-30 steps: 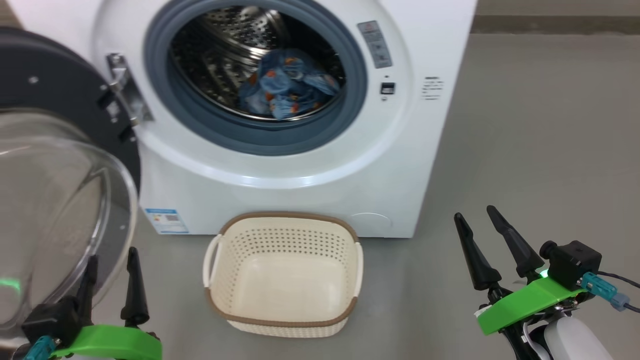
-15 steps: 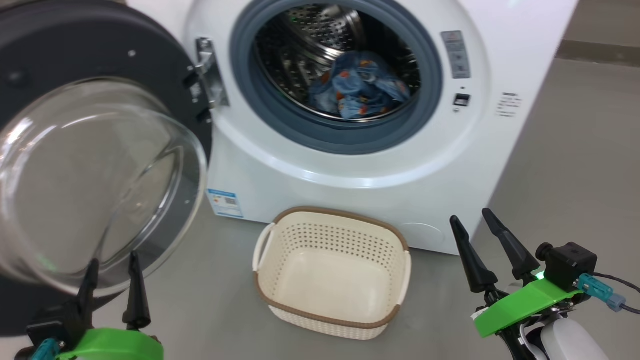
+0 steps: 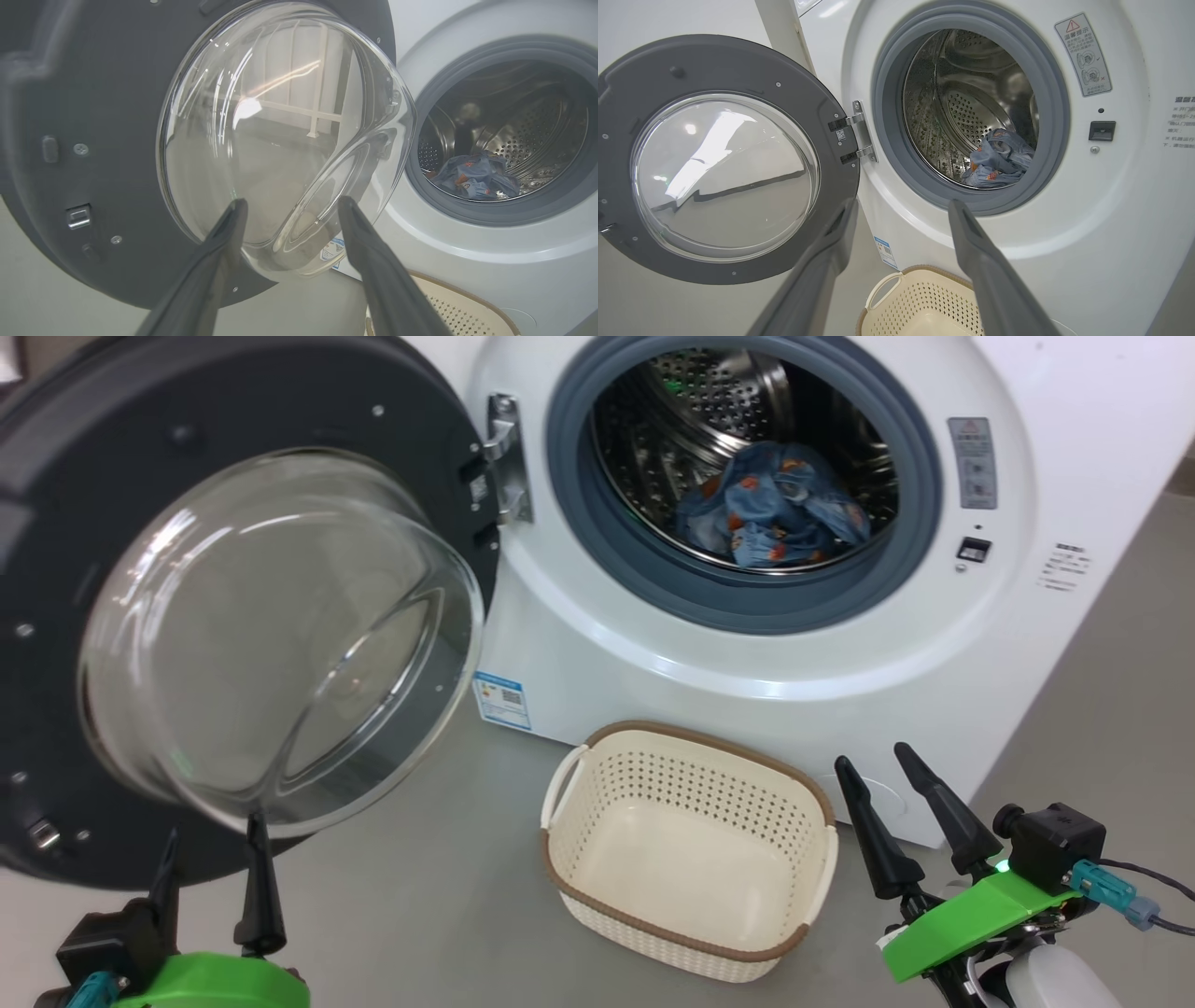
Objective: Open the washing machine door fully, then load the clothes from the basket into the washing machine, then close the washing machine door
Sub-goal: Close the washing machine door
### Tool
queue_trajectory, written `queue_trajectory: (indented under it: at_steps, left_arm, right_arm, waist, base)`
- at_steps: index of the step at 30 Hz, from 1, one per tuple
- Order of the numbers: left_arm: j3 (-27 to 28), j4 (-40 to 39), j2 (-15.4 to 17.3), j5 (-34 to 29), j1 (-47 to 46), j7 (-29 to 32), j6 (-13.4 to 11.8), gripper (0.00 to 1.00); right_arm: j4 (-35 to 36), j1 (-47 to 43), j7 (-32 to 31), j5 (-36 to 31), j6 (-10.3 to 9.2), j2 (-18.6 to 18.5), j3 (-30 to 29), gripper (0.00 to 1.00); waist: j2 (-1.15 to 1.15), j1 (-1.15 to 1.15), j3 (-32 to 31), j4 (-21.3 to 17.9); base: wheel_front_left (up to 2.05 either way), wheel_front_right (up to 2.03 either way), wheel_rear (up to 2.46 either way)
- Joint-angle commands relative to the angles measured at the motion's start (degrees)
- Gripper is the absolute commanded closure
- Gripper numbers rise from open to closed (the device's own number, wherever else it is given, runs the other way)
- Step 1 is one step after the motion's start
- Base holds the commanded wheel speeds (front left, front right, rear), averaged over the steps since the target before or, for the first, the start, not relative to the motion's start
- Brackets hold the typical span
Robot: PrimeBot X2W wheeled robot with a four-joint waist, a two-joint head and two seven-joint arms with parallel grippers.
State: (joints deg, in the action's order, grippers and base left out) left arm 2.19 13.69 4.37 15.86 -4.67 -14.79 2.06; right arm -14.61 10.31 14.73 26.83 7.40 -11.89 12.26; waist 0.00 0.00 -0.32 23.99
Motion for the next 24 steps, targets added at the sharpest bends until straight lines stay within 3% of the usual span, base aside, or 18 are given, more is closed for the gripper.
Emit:
queue_trajectory:
  at_steps: [1, 24]
  left_arm:
    - [1.9, -1.4, 0.8, -0.1, -0.9, -0.2, -0.5, 0.00]
    - [1.4, -1.9, 2.0, 0.1, -0.5, -0.2, -1.2, 0.00]
  right_arm:
    - [1.3, 0.2, 0.3, 0.3, 0.09, -0.1, 1.3, 0.00]
    - [1.2, 0.0, 0.3, 0.5, 0.09, 0.2, 1.6, 0.00]
  waist:
    - [0.00, 0.00, -0.2, 1.2]
    - [0.00, 0.00, -0.6, 2.7]
  base:
    - [0.00, 0.00, 0.00]
    - [0.00, 0.00, 0.00]
